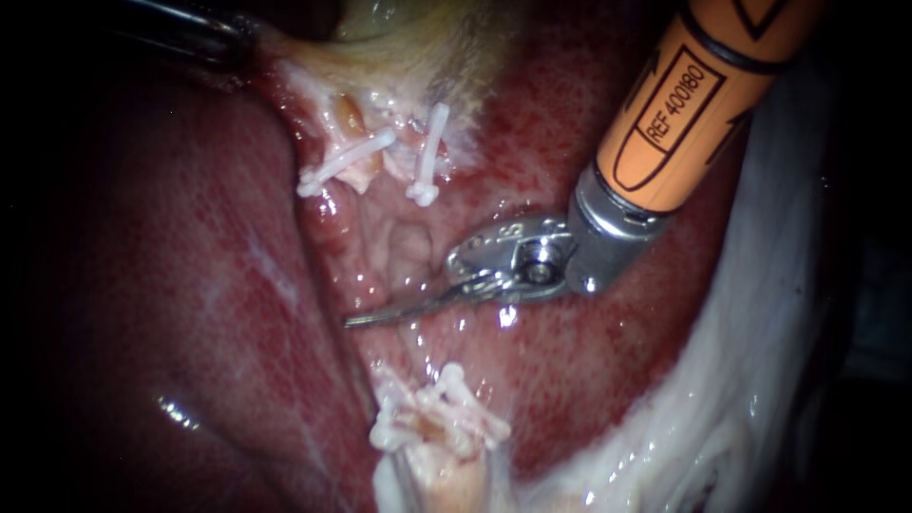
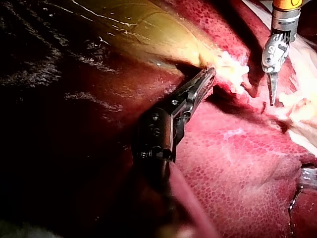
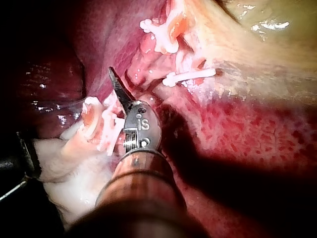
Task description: Go back from the cut right tube
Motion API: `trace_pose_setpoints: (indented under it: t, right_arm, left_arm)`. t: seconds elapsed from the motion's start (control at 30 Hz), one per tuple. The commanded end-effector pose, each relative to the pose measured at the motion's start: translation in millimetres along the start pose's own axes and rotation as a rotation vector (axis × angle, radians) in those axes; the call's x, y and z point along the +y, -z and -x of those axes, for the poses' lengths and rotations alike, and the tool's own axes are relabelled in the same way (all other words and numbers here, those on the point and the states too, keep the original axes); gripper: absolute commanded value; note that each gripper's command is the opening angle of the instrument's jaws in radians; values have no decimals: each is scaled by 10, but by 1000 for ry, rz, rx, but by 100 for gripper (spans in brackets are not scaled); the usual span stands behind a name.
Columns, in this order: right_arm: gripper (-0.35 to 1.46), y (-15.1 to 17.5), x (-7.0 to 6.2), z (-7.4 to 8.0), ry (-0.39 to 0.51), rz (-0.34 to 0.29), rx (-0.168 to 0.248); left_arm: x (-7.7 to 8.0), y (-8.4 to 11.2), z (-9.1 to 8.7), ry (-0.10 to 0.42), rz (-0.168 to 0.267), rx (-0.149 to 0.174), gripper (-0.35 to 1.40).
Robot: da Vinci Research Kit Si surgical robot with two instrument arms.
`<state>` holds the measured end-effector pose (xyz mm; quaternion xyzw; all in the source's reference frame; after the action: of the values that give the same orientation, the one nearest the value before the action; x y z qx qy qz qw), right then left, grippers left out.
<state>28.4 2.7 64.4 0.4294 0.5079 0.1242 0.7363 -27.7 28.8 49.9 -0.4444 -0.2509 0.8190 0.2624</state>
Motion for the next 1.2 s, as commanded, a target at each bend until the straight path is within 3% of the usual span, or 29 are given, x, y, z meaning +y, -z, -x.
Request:
trace_pose_setpoints:
  t: [0.03,0.07,0.13,0.23,0.37,0.67,0.77,0.87,0.97,1.03,1.2]
  right_arm:
    - [22,0,0,0,1,-2,16]
    - [57,0,-1,0,3,-5,30]
    - [109,-1,-1,-1,7,-13,71]
    - [131,-2,-2,-2,13,-22,126]
    - [141,-4,-5,-3,13,13,151]
    - [145,2,-10,2,13,30,154]
    - [145,12,-18,7,14,94,165]
    - [145,23,-26,14,77,174,172]
    - [145,38,-35,23,148,256,159]
    - [145,51,-41,31,213,317,122]
    - [145,86,-57,44,313,468,-69]
  left_arm:
    - [0,0,0,-1,0,0,-35]
    - [0,0,0,-1,0,0,-35]
    - [0,0,0,-1,0,0,-35]
    - [-1,0,1,-1,1,0,-35]
    - [-3,0,1,-1,1,0,-35]
    - [-3,0,1,-1,0,0,-35]
    - [-3,0,2,-1,0,0,-35]
    - [-3,1,2,-1,1,0,-35]
    - [-3,1,2,-1,1,0,-35]
    - [-3,1,2,-1,1,0,-35]
    - [-4,1,2,-1,0,0,-35]
